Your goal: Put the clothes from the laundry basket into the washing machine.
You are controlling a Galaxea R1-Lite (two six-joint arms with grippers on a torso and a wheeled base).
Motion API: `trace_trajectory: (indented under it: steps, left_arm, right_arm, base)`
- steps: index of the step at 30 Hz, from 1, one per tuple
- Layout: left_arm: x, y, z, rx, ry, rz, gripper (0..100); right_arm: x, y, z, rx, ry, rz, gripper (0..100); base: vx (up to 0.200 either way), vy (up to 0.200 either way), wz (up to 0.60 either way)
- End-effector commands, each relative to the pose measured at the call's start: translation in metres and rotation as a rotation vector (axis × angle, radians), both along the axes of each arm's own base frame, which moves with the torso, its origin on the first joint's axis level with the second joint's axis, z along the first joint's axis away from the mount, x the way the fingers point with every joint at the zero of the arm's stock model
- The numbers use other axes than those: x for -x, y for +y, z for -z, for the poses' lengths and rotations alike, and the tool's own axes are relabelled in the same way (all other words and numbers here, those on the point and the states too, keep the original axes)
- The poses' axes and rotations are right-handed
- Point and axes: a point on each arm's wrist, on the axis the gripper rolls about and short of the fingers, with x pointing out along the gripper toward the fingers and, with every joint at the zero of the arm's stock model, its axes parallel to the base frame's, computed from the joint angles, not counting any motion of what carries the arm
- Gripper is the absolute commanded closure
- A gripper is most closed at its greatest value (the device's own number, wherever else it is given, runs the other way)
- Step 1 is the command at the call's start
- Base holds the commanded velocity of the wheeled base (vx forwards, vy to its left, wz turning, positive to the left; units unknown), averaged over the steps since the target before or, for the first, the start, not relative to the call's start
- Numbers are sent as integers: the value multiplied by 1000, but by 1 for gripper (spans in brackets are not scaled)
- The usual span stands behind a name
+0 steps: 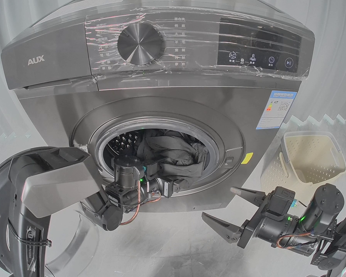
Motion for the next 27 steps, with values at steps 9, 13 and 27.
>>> trace_trajectory:
  steps: [9, 13, 27]
  left_arm:
    - [5, -14, 5, 16, 0, 86, 0]
    - [15, -8, 1, 13, 20, 124, 0]
    - [-11, -28, 15, 44, -54, 75, 0]
  right_arm:
    - [-1, 1, -1, -4, -3, 1, 0]
    - [-2, 1, -1, -5, -4, 1, 0]
    - [-2, 3, 0, -3, -2, -2, 0]
  base:
    - [0, 0, 0]
    - [0, 0, 0]
    - [0, 0, 0]
